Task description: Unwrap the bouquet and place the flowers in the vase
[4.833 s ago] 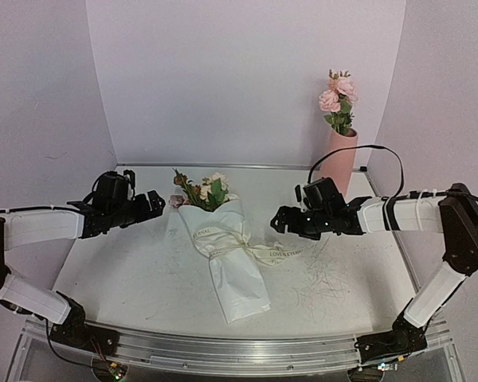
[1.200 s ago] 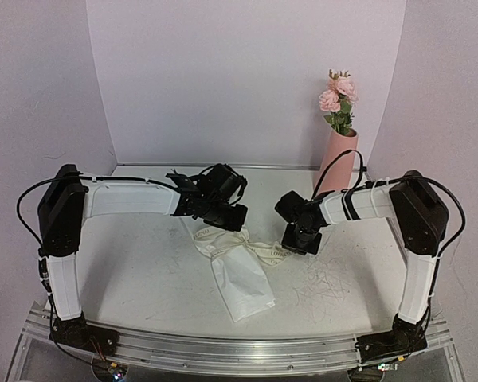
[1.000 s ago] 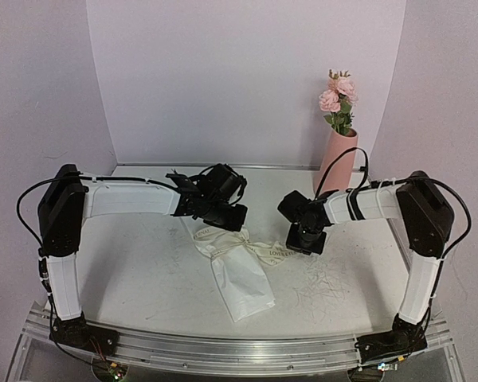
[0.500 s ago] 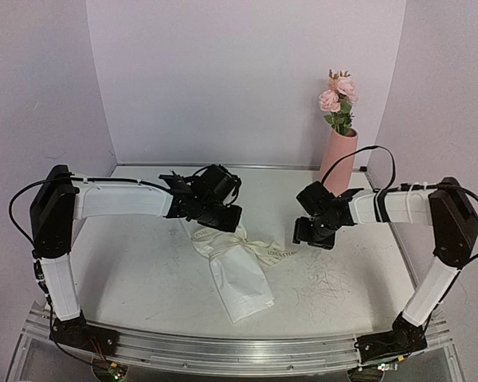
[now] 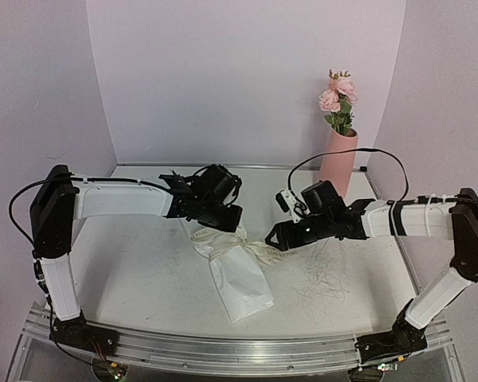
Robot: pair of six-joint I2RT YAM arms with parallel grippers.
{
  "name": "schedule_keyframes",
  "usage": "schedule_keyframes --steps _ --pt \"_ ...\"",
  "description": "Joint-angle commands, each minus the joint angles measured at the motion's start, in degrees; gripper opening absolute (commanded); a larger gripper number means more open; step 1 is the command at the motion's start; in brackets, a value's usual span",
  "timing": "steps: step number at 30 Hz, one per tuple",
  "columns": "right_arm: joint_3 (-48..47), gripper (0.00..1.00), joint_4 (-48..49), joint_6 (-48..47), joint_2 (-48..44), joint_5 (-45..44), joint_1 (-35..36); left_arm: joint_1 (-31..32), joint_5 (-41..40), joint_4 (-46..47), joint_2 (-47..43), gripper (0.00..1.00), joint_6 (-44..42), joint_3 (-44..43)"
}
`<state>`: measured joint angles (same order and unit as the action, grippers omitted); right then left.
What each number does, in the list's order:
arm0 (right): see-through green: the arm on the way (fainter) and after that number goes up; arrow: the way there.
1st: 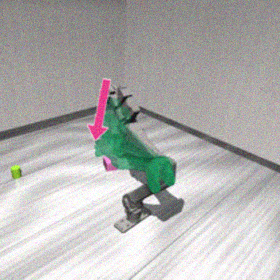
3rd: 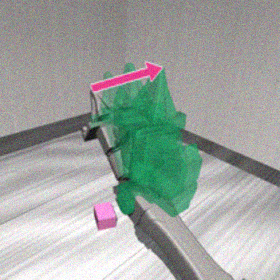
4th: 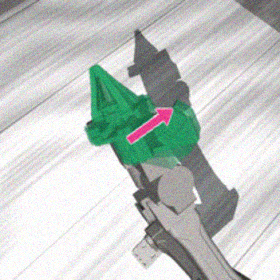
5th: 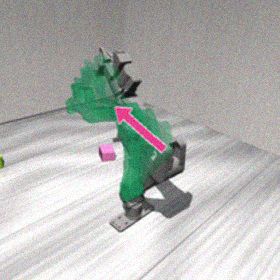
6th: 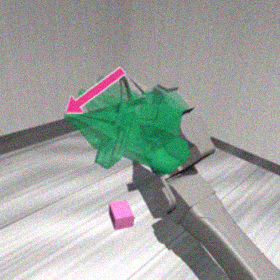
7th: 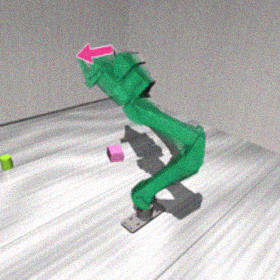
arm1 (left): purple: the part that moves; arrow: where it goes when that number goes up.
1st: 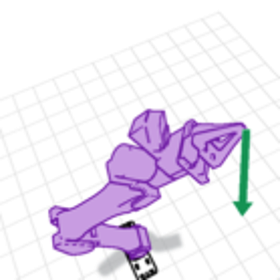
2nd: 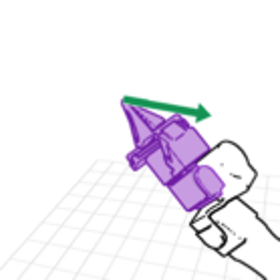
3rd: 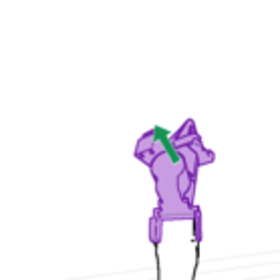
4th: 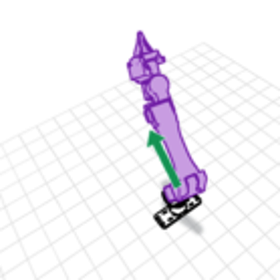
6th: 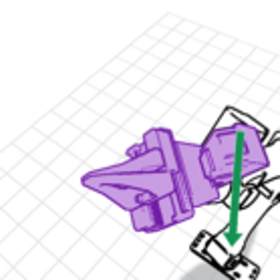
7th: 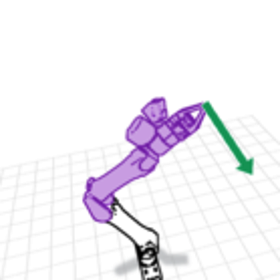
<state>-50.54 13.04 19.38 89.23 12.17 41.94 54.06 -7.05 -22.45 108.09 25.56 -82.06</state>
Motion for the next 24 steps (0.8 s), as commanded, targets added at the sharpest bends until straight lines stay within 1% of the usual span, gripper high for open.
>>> schedule_keyframes --steps 1,9,15,20,24 --pt "-2.3 0.70 0.3 -4.2 3.3 4.4 0.5 0.2 0.9 1.4 0.1 0.00 0.6 -2.2" --pt "-5.3 0.66 0.5 -1.5 8.5 4.1 0.4 0.2 1.0 1.4 0.5 0.00 0.6 -2.6" --pt "-6.7 0.71 1.5 -1.3 10.9 5.0 0.4 0.2 1.4 1.4 1.2 0.00 0.5 -3.1" --pt "-6.9 0.69 1.5 -0.6 12.8 5.7 0.4 0.2 1.8 1.4 1.7 0.00 0.5 -3.5" --pt "-5.3 0.69 1.9 0.6 12.3 3.3 0.4 0.2 1.8 1.4 1.9 0.00 0.4 -3.7"
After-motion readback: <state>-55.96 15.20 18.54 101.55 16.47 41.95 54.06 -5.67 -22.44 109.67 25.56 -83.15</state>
